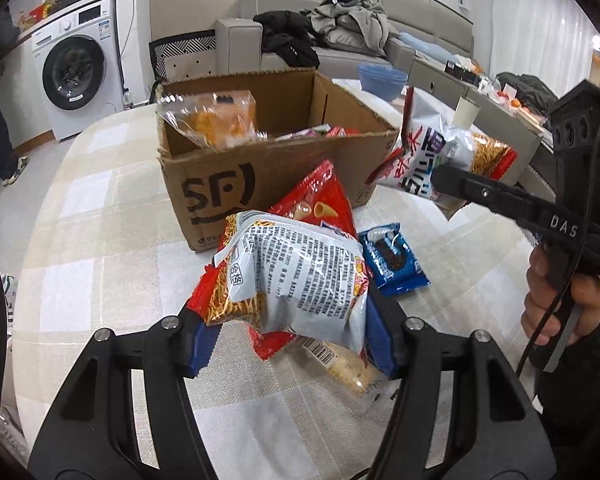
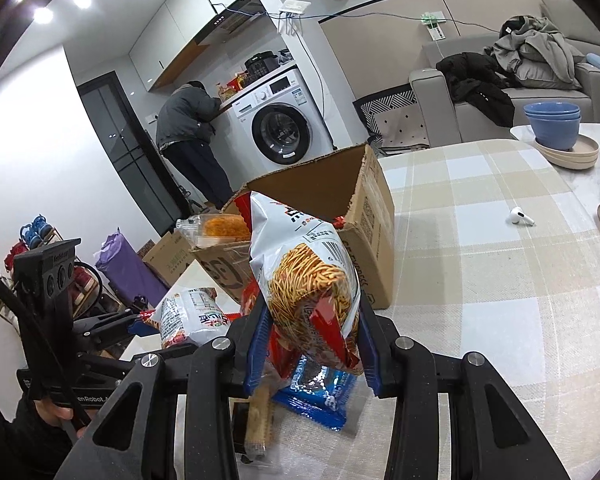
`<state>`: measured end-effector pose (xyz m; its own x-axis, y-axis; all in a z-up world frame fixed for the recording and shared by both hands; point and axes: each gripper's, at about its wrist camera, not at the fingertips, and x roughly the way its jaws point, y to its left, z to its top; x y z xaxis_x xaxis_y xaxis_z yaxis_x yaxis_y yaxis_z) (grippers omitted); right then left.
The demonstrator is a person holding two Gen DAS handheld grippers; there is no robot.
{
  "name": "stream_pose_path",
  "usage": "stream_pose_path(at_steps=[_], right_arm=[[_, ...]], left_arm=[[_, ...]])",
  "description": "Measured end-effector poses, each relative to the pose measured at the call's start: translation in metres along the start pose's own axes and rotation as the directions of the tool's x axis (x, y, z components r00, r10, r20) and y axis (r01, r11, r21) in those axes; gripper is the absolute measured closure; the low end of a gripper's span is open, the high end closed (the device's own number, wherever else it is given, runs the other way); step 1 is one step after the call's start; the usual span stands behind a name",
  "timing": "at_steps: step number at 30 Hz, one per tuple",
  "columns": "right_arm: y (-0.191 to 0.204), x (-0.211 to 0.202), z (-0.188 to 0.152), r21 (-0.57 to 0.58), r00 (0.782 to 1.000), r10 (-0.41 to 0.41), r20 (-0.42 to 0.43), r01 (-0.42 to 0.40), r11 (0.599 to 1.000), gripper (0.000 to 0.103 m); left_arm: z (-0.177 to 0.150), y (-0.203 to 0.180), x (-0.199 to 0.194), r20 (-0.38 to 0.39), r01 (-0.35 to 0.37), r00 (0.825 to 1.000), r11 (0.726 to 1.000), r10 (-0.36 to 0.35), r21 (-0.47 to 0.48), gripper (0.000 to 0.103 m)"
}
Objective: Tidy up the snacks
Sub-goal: 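Lift both white snack bags and carry them over the open box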
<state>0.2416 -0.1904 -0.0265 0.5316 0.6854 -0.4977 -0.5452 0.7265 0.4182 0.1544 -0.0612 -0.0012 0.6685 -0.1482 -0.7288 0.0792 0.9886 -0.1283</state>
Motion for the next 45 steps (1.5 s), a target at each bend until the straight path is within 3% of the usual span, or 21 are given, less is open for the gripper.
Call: stream_pose_path(at_steps=[13, 27, 37, 45], right_arm=[[0.013, -0.012, 0.004, -0.005, 0.998, 0.016, 0.066, -0.016, 1.000, 0.063], [0.025, -0.013, 0.009, 0.001, 0.995, -0.003, 0.096, 0.003, 1.000, 0.063], [0.036, 0.005, 0.020, -0.001, 0.995, 0.009, 0.101, -0.009, 1.000, 0.063], [0.039, 0.009, 0.031, 0.002, 0.994, -0.001, 0.109, 0.001, 1.000, 0.063]], left_arm=[[-0.005, 0.028, -0.057, 0.074, 0.021, 0.997, 0.998, -0.017, -0.060, 0.044], [0.013, 0.064, -0.107, 0.142, 0.024, 0.990, 0.996, -0.011, -0.091, 0.043], [0.032, 0.100, -0.121, 0.157, 0.019, 0.988, 0.992, 0.001, -0.124, 0.043], [0.049, 0.105, -0.113, 0.170, 0.014, 0.985, 0.991, 0.009, -0.134, 0.043]])
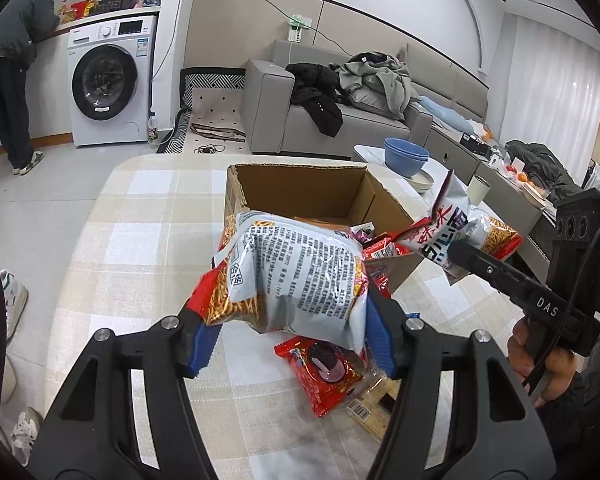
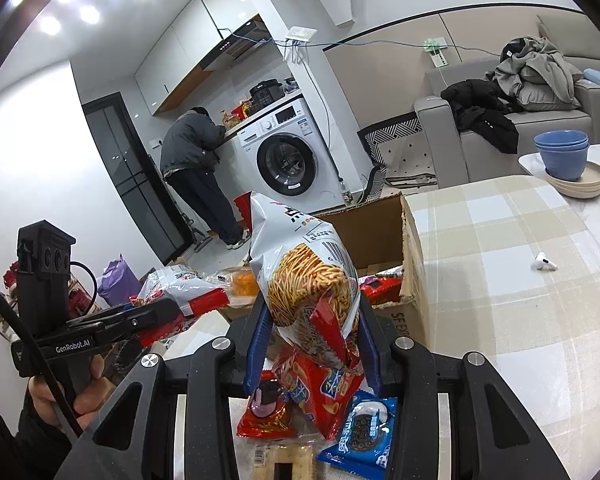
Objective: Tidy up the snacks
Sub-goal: 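Lift both white snack bags and carry them over the open box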
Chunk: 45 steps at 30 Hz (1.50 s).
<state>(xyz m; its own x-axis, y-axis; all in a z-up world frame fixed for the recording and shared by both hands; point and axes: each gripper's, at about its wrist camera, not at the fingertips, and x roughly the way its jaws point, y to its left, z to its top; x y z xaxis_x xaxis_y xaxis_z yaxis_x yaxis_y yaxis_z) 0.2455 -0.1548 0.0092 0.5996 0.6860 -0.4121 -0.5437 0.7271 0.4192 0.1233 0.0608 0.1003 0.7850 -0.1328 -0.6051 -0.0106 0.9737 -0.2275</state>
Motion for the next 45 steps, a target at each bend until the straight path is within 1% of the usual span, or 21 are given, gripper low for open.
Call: stream_pose_path(at_steps=[12, 25, 34, 39, 45], right_arm=[[-0.004, 0.006, 0.011, 0.009, 0.999, -0.032, 0.004, 0.032, 0.999, 0.063], [-0.006, 0.012, 0.022, -0.002, 0.999, -0.048, 0.005, 0.048, 0.999, 0.063], [-0.007, 0.018, 0.026, -0.011, 0.998, -0.063, -0.004, 0.063, 0.998, 0.063], [-0.010, 0.023, 0.030, -0.012, 0.998, -0.065, -0.010, 0.065, 0.998, 0.063], [-0.012, 0.035, 0.034, -0.015, 0.997, -0.073, -0.030, 0.072, 0.997, 0.063]], left_arm=[[0.014, -0.012, 0.033, 0.000, 0.007, 1.000, 1.000, -0.007, 0.014, 0.043], [0.051, -0.037, 0.056, 0.025, 0.017, 1.000, 0.998, -0.018, 0.062, 0.043], [0.071, -0.042, 0.084, 0.020, 0.022, 1.000, 0.998, -0.023, 0.055, 0.043], [0.078, -0.043, 0.100, 0.020, -0.002, 1.000, 0.998, 0.001, 0.059, 0.043], [0.077, -0.042, 0.121, 0.011, -0.033, 0.999, 0.998, 0.032, 0.059, 0.043]])
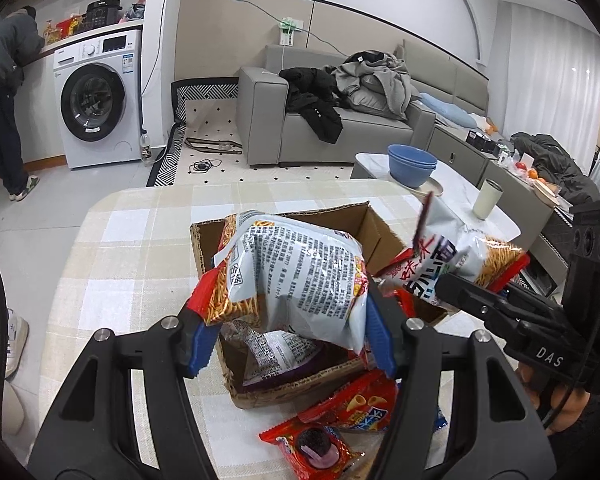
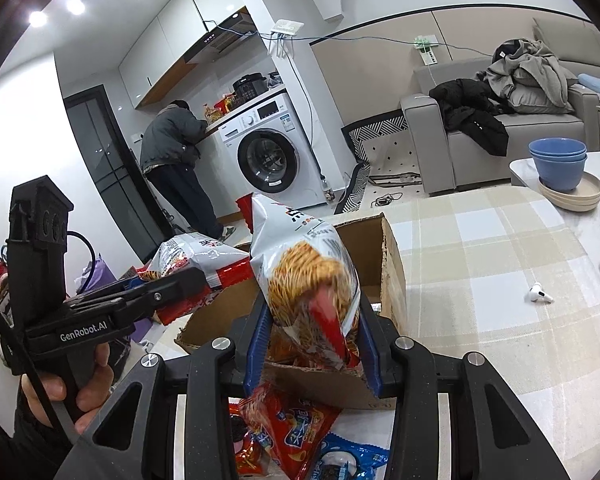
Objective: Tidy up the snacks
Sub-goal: 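Lift both white snack bags and carry them over the open box, then open both grippers to drop the white snack bags into the box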
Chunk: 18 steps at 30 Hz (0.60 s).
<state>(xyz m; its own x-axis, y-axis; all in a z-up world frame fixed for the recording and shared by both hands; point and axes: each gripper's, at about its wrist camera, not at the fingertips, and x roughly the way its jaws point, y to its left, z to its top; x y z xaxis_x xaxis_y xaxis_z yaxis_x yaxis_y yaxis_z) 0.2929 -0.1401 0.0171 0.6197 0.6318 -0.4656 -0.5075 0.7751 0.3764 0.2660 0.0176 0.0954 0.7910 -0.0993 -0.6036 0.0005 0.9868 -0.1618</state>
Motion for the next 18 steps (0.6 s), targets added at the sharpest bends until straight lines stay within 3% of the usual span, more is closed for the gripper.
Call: stream_pose_path(at_steps=[18], right_arm=[[-0.005, 0.034, 0.005, -0.009, 0.996, -0.070, -0.062, 0.069, 0.998, 0.063]], left_arm=[[-0.016, -0.004, 0.053, -0.065, -0.059, 0.996, 0.997, 0.062, 0.049, 0.042]])
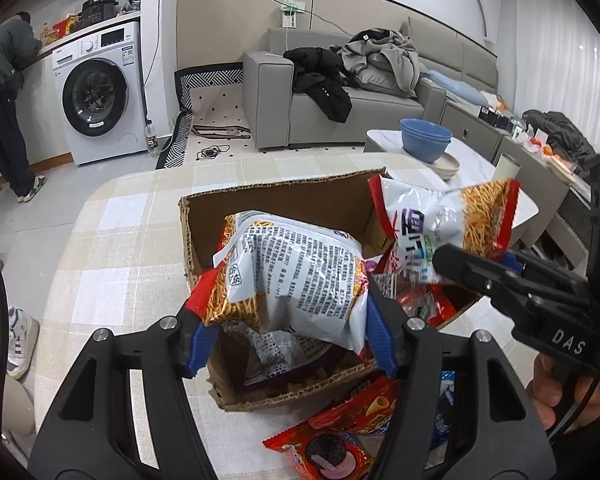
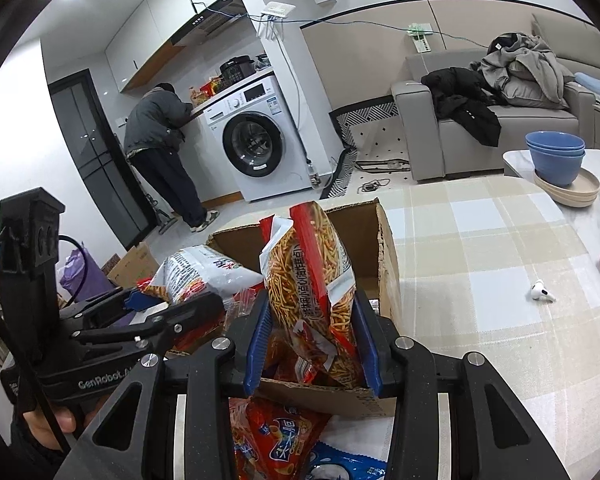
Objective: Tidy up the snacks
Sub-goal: 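Open both grippers to drop the white snack bags into the box, then move both open grippers toward the remaining packets beside the box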
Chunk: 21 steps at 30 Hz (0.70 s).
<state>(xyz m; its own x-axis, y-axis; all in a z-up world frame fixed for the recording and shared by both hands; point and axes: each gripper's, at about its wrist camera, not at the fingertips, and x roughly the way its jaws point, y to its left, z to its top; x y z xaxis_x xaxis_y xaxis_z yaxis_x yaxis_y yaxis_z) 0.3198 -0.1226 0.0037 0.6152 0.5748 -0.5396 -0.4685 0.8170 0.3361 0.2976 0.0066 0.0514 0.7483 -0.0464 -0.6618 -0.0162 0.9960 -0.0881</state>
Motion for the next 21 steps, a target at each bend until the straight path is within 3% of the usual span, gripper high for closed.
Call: stream_pose_path(at_steps=[3, 8, 9, 12, 14, 17, 21], right_arm=[[0.005, 0.008, 0.003, -0.006, 0.999, -0.022, -0.028, 0.021, 1.000, 0.063], [0.016, 0.001, 0.006, -0.050, 0.999, -0.035, -0.018, 0.034, 0.998, 0.049], [0.017, -0.001, 0.005, -0.054, 0.999, -0.036, -0.018, 0.034, 0.998, 0.041], [0.014, -0.007, 0.004, -0.054, 0.998, -0.057, -0.018, 0.056, 0.997, 0.018], [0.012, -0.011, 0.002, -0.066, 0.997, -0.075, -0.020, 0.074, 0.995, 0.014], [0.010, -0.017, -0.004, -0.074, 0.995, -0.094, -0.037, 0.091, 0.993, 0.007], [0.006, -0.032, -0.014, -0.074, 0.996, -0.089, -0.026, 0.087, 0.994, 0.003]], left_arm=[[-0.004, 0.000, -0.002, -0.005, -0.015, 1.000, 1.000, 0.015, 0.011, 0.041], [-0.009, 0.003, -0.011, 0.000, -0.010, 1.000, 1.000, 0.010, 0.002, 0.030], [-0.009, 0.004, -0.013, 0.002, -0.010, 1.000, 1.000, 0.010, 0.003, 0.022], [-0.012, 0.006, -0.022, 0.016, -0.019, 1.000, 1.000, 0.019, 0.006, 0.020], [-0.015, 0.007, -0.029, 0.020, -0.016, 1.000, 1.000, 0.016, -0.009, 0.016], [-0.021, 0.009, -0.041, 0.028, -0.019, 0.999, 0.999, 0.020, -0.031, 0.000], [-0.033, 0.015, -0.056, 0.040, -0.018, 0.999, 0.998, 0.020, -0.067, 0.001]])
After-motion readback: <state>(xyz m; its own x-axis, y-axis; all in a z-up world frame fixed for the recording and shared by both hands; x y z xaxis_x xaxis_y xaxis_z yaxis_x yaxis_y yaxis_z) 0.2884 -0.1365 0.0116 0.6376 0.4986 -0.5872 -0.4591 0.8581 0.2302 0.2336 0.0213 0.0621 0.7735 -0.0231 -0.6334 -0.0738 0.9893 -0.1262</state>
